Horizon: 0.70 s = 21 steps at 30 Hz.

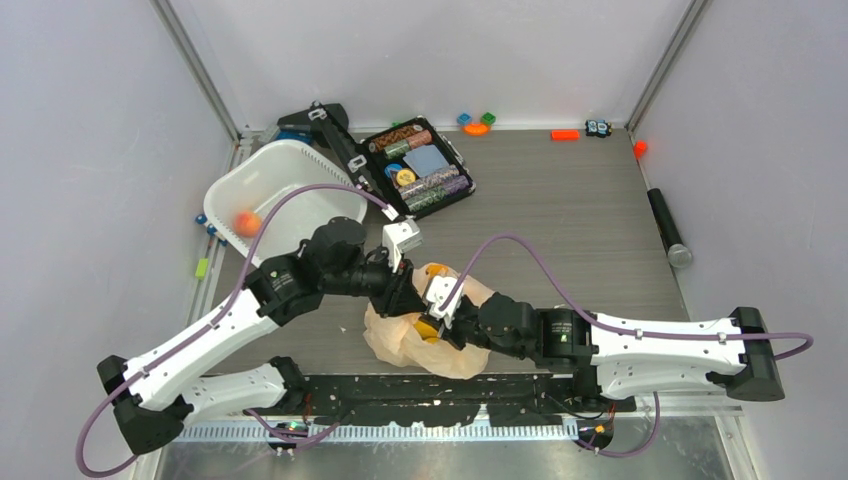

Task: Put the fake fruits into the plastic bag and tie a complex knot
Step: Adjust the plastic bag at the center of the board.

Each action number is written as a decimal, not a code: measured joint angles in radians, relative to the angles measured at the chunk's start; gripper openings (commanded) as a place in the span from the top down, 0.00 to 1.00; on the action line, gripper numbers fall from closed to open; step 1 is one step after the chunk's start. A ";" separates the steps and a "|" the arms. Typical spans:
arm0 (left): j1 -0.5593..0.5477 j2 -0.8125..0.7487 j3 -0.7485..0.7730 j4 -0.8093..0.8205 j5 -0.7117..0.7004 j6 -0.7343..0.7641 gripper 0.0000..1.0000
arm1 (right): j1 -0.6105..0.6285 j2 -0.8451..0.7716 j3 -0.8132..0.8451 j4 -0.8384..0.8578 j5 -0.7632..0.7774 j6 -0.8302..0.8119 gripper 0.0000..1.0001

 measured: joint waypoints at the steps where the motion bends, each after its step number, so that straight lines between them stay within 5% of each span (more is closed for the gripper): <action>1: 0.000 0.003 0.000 -0.001 -0.003 0.001 0.91 | 0.001 0.001 0.000 0.000 0.000 0.000 0.95; 4: 0.000 0.009 0.000 -0.003 -0.010 0.003 1.00 | 0.003 0.004 0.000 -0.003 0.000 0.000 0.90; 9: 0.000 0.001 0.000 0.001 -0.018 0.004 1.00 | 0.003 -0.010 0.000 -0.016 -0.007 -0.002 0.49; 13: 0.000 -0.041 -0.007 0.022 -0.014 0.017 1.00 | 0.006 -0.088 0.000 -0.050 -0.014 0.007 0.26; 21: 0.031 -0.069 0.005 0.036 0.122 0.110 1.00 | 0.007 -0.334 0.002 -0.123 0.060 -0.012 0.19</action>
